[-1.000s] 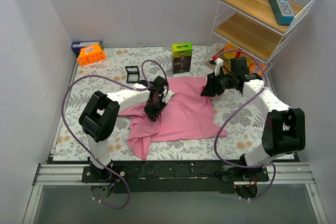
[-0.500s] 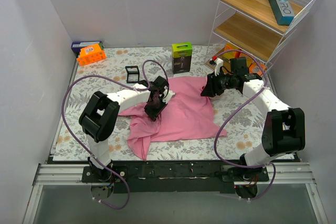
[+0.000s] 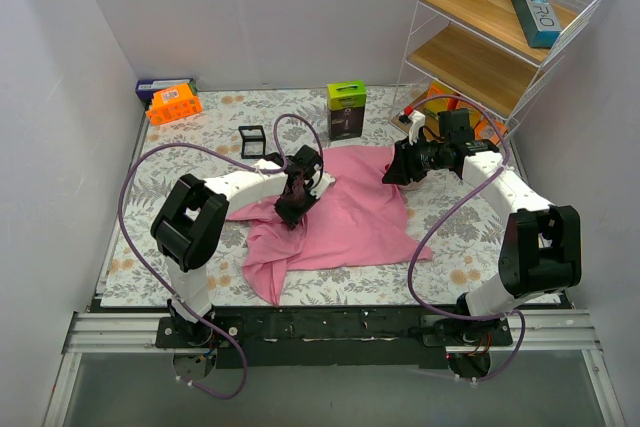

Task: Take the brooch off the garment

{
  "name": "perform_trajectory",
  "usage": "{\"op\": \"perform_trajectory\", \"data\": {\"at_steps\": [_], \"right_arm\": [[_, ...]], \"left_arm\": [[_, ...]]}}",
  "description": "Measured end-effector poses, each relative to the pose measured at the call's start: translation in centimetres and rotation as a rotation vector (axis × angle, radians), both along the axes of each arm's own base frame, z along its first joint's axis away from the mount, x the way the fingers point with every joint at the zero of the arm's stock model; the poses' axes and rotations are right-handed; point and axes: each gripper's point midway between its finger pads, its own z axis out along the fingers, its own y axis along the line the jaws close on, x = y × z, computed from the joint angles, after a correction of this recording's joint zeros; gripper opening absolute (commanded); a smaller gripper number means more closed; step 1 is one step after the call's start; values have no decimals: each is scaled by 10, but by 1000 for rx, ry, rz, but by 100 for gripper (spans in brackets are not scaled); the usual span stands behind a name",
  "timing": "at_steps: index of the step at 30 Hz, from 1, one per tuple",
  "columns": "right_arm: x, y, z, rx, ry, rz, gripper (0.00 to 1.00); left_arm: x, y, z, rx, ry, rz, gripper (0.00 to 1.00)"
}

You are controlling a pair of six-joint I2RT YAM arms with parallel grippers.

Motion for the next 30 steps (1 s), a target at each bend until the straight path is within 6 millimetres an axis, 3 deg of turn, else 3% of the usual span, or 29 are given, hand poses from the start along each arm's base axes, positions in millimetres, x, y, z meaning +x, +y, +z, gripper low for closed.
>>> {"op": "perform_trajectory", "data": {"at_steps": [11, 22, 26, 30], "right_arm": [[0, 0, 0, 0, 1, 0, 45], [1, 2, -8, 4, 30, 5, 45], [5, 5, -5, 16, 24, 21, 44], [15, 12, 2, 22, -3, 62, 43]], "left_arm": [[3, -2, 13, -3, -1, -19, 0], [2, 8, 32, 2, 0, -7, 0], [15, 4, 52, -61, -21, 17, 0], [42, 11, 78, -168, -64, 94, 0]]}}
